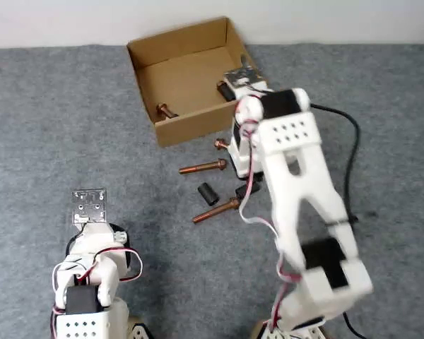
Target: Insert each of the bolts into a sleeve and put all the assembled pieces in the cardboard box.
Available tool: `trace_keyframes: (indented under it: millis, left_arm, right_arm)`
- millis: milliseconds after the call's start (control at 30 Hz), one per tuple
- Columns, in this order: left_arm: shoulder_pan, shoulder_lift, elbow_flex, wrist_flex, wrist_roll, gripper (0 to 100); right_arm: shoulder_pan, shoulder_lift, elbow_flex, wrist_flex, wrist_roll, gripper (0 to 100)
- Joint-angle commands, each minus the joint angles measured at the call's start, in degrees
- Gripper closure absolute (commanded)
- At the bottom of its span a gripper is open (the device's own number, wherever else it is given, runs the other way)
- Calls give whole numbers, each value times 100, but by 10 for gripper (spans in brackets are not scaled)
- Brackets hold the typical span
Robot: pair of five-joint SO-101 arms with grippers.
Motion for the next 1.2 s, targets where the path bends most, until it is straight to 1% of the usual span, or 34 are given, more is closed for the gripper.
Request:
trace_keyframes:
  millis: [0,167,267,433,567,667,733,867,967,1100,1167]
  left_arm:
    - [-18,-53,-22,44,44,995]
    - [-18,-53,-31,53,44,995]
    - [-18,-53,-31,53,44,995]
    - [-18,-53,-31,53,35,995]
    - [-18,-53,-31,53,9,995]
    - [-18,-53,-31,-9,-18,995]
    - [-18,-53,-66,-176,-176,995]
    - [35,-26,-778,-352,-193,995]
    - [167,0,-1411,-281,-229,995]
    - [519,35,-2018,9,-299,995]
    - [589,290,-2290,18,-281,995]
  right_arm:
    - [57,-1332,782,233,-536,990]
    - [180,-2677,2092,145,-1169,990]
    - [295,-3512,2796,-145,-1591,990]
    - [321,-4980,4237,-831,-1873,990]
    - [453,-6220,5231,-1156,-1837,990]
    - [725,-7002,5873,-1270,-1837,990]
    - [919,-7442,6286,-1209,-1829,990]
    - [1358,-8233,6708,-1262,-1785,990]
    - [1402,-8769,7068,-1297,-1547,990]
    - [1402,-9411,7235,-1455,-1538,990]
    - [1411,-9622,7323,-1455,-1538,990]
